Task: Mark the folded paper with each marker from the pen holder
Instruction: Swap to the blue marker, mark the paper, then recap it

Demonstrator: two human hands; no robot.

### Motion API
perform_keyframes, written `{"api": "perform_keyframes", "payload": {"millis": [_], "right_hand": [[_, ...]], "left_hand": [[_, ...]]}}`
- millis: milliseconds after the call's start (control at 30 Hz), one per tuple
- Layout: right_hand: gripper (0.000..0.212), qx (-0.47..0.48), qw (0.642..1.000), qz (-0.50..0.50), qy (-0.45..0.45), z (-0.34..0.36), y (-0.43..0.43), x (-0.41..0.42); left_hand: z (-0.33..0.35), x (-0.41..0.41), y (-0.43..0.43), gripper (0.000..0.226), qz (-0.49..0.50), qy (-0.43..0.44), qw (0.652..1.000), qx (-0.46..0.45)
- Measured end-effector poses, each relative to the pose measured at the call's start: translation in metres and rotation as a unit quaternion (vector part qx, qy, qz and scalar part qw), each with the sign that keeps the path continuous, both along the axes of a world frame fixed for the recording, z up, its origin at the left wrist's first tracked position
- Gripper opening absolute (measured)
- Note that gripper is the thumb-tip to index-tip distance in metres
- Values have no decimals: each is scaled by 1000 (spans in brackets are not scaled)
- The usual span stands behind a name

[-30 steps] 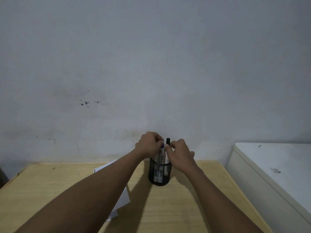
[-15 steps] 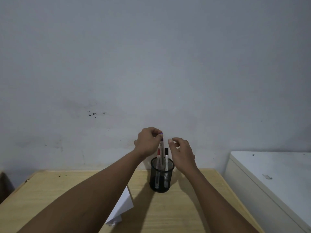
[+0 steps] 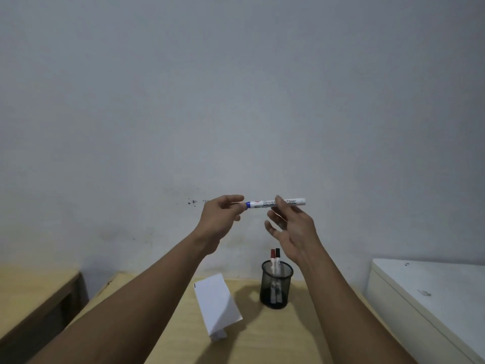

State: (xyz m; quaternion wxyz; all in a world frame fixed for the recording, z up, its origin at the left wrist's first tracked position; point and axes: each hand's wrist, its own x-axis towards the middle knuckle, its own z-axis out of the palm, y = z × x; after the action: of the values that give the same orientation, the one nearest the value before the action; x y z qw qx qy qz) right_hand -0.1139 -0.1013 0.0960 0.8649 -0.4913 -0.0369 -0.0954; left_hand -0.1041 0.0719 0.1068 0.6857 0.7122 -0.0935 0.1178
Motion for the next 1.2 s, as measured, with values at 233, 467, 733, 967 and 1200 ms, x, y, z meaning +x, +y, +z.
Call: {"api": "perform_keyframes", "payload": {"millis": [233,467,733,967,1200], "right_hand": [[14,-135,990,47,-16,-20,37,-15],[11,-156,985,75,3,-44,54,-16],[13,-202,976,82,-22,-62,49,-3],[22,-244,970,19,-1,-93,58,13],[15,-335,942,4,16,-140,68,22]], "left_hand": [[-35,-29,34,23,50,-139,966,212],[-58,-34,57,21,74,-183,918,343],[-69,-18,78,22,-13,-70,943,325],[-153,-8,73,27,44,0,853,520],[-221,-20,60,17,8,4,837,548]]}}
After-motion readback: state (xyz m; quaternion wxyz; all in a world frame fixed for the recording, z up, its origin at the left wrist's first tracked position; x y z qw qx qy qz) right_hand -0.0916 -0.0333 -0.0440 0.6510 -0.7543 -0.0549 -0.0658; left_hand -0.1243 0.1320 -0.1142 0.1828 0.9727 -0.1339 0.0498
